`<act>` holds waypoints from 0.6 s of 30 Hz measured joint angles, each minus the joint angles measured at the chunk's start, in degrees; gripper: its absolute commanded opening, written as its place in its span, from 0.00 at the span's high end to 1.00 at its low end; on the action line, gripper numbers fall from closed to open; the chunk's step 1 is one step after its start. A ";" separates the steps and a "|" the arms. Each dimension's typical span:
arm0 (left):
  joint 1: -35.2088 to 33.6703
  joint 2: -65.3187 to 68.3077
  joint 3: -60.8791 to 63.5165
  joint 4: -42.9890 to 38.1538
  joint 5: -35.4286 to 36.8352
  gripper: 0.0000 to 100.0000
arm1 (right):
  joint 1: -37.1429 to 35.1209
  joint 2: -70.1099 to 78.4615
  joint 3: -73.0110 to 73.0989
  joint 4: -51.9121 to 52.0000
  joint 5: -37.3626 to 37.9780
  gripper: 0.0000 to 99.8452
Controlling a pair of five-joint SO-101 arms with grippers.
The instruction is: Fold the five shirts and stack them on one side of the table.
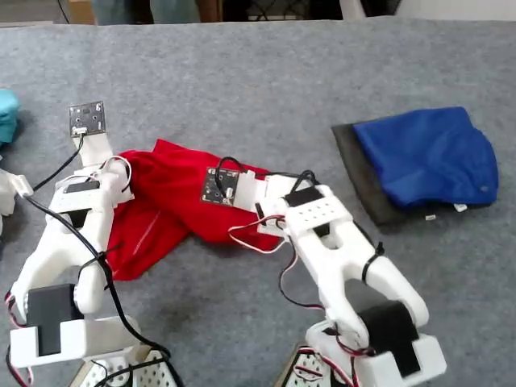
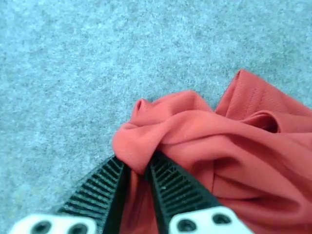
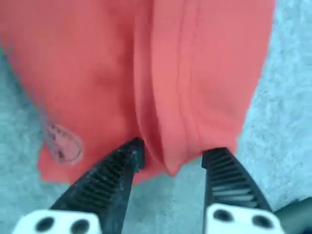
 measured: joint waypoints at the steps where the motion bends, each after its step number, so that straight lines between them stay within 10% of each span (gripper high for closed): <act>1: 0.00 0.00 0.00 0.00 0.00 0.97 | 0.00 1.14 0.00 -0.44 0.00 0.80; 7: 0.00 0.00 0.00 0.00 0.00 0.97 | 0.26 2.99 -1.93 -0.62 0.00 0.99; 18: 0.00 0.00 0.00 0.00 0.00 0.97 | 2.29 2.99 -6.95 -0.62 0.00 0.99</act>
